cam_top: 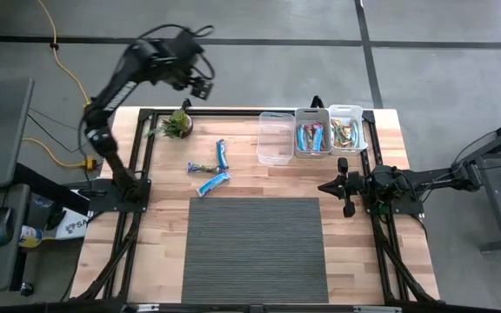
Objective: Pick and place Granola Bars by type
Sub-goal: Put the blue granola bar into the transparent bin
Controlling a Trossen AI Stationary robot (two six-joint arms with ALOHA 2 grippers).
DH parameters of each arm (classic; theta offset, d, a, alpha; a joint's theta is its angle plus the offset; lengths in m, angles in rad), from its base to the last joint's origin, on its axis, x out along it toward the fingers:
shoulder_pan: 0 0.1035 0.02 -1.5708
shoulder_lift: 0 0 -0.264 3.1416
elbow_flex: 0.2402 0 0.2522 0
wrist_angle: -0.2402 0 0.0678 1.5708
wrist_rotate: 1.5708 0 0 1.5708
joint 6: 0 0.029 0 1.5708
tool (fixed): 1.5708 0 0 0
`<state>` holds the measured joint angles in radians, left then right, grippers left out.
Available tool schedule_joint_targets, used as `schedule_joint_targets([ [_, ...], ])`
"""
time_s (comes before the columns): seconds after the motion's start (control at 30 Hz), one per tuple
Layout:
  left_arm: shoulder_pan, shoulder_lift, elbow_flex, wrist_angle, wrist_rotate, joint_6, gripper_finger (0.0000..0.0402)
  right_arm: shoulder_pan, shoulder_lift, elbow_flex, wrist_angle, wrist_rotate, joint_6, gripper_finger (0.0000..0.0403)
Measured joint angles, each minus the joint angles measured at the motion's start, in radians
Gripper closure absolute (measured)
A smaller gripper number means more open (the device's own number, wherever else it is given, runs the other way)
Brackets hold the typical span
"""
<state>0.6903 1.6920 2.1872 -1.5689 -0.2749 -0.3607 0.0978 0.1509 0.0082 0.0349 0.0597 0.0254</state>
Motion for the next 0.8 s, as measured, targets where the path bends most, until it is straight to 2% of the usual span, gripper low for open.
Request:
schedule_joint_targets([
  [0.13, 0.043, -0.155, -0.234, 0.078, 0.109, -0.035, 0.0133, 0.0, 0.0, 0.0, 0.0, 0.0, 0.0, 0.0402],
  [0.27, 0.029, -0.316, -0.568, 0.338, 0.223, -0.144, 0.0133, 0.0, 0.0, 0.0, 0.0, 0.0, 0.0, 0.0402],
  [0.43, -0.042, -0.426, -0.911, 0.606, 0.279, -0.328, 0.0133, 0.0, 0.0, 0.0, 0.0, 0.0, 0.0, 0.0402],
  [0.6, -0.125, -0.425, -1.08, 0.763, 0.304, -0.449, 0.0133, 0.0, 0.0, 0.0, 0.0, 0.0, 0.0, 0.0402],
  [0.8, -0.176, -0.368, -1.207, 0.886, 0.174, -0.708, 0.0133, 0.0, 0.0, 0.0, 0.0, 0.0, 0.0, 0.0402],
])
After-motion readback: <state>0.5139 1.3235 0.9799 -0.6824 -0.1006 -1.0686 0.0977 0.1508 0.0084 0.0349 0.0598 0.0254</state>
